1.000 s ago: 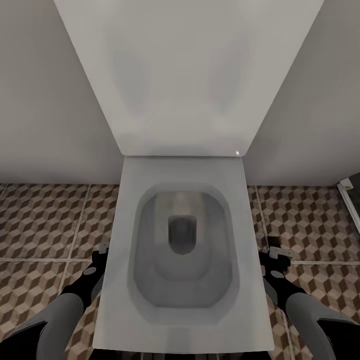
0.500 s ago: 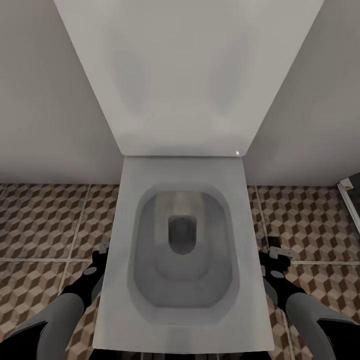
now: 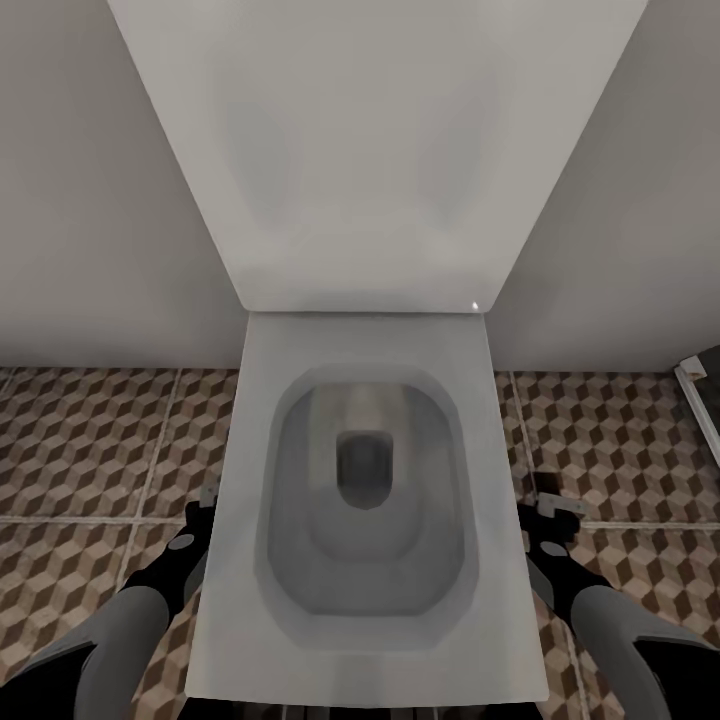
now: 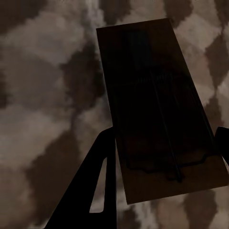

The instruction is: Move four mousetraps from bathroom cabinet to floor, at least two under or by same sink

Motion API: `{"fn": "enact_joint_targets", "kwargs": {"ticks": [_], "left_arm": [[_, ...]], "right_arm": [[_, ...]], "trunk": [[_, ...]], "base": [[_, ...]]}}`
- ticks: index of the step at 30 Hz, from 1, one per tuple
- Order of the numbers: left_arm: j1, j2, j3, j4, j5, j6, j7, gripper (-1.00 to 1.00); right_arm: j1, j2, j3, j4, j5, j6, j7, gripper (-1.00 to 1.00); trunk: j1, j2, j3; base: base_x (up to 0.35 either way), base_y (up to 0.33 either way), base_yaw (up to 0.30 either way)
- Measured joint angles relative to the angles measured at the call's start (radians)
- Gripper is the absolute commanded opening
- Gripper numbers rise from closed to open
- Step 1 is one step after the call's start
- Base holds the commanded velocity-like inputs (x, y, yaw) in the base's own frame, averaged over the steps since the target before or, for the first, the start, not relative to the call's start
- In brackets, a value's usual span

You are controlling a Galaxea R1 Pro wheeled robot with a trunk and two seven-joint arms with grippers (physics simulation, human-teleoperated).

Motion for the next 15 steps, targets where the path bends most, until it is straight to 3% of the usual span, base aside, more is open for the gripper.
{"fn": "enact_joint_targets", "kwargs": {"ticks": [15], "left_arm": [[0.0,-0.001,0.001,0.0,-0.001,0.0,0.0,-1.0]], "right_arm": [[0.001,0.008,-0.001,0.026,-0.007,-0.061,0.003,-1.0]], "trunk": [[0.0,0.0,0.0]], "base": [[0.0,0.0,0.0]]}}
